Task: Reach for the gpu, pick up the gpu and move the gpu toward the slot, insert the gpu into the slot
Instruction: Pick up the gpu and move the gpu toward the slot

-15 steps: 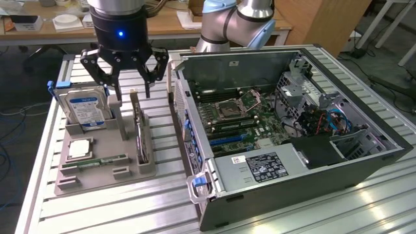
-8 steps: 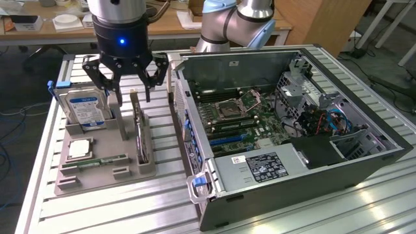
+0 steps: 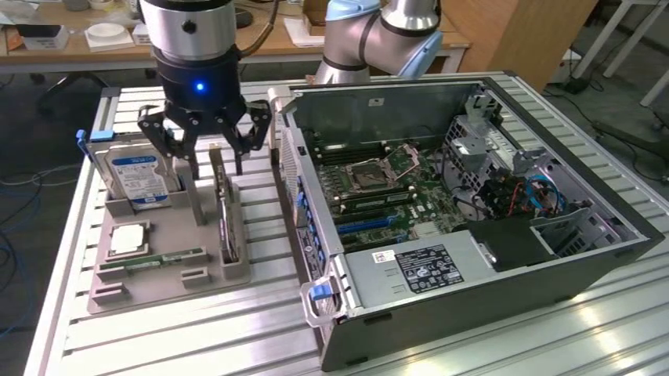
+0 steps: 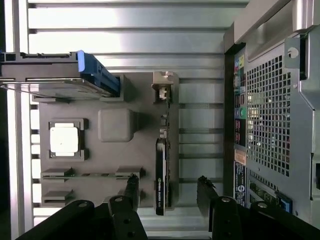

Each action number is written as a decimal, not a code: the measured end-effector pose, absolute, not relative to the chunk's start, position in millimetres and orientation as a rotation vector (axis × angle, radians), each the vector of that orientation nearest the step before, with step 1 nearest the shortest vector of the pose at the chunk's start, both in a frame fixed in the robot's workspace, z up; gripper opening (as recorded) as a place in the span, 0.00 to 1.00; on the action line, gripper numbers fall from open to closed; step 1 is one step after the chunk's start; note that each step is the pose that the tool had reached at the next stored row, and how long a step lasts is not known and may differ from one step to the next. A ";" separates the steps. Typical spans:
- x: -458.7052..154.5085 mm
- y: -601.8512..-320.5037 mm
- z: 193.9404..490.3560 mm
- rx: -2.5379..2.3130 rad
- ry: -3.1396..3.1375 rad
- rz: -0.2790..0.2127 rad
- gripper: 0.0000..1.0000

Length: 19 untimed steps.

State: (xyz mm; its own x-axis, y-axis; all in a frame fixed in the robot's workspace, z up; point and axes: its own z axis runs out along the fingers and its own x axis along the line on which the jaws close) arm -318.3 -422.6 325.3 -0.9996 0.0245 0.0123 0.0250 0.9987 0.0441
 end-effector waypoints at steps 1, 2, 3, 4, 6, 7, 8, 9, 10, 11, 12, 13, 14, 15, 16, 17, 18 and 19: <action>-318.3 -422.6 323.5 -0.039 -3.129 -0.069 0.59; -318.4 -422.6 321.7 -0.039 -3.129 -0.069 0.59; -318.4 -422.6 319.9 -0.039 -3.129 -0.069 0.59; -318.4 -422.7 318.1 -0.039 -3.129 -0.069 0.59; -318.4 -422.7 314.3 -0.039 -3.129 -0.069 0.59; -319.1 -422.8 312.5 -0.039 -3.129 -0.069 0.59; -320.4 -423.0 310.8 -0.041 -3.129 -0.069 0.59; -321.9 -423.1 309.0 -0.044 -3.129 -0.069 0.59; -323.0 -423.2 307.1 -0.047 -3.129 -0.069 0.59; -323.5 -423.3 305.3 -0.049 -3.129 -0.068 0.59; -323.5 -423.3 303.5 -0.050 -3.129 -0.068 0.59; -323.6 -423.3 301.5 -0.050 -3.129 -0.069 0.59; -323.6 -423.4 299.9 -0.050 -3.129 -0.068 0.59; -323.6 -423.4 298.0 -0.050 -3.129 -0.068 0.59; -323.6 -423.4 296.2 -0.050 -3.129 -0.068 0.59; -323.7 -423.4 294.5 -0.050 -3.129 -0.068 0.59; -323.7 -423.5 292.6 -0.050 -3.129 -0.068 0.59; -323.6 -423.5 290.9 -0.050 -3.129 -0.068 0.59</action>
State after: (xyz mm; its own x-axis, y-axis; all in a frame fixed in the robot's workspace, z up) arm -323.7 -423.5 290.9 -0.9994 0.0319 0.0123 0.0324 0.9985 0.0435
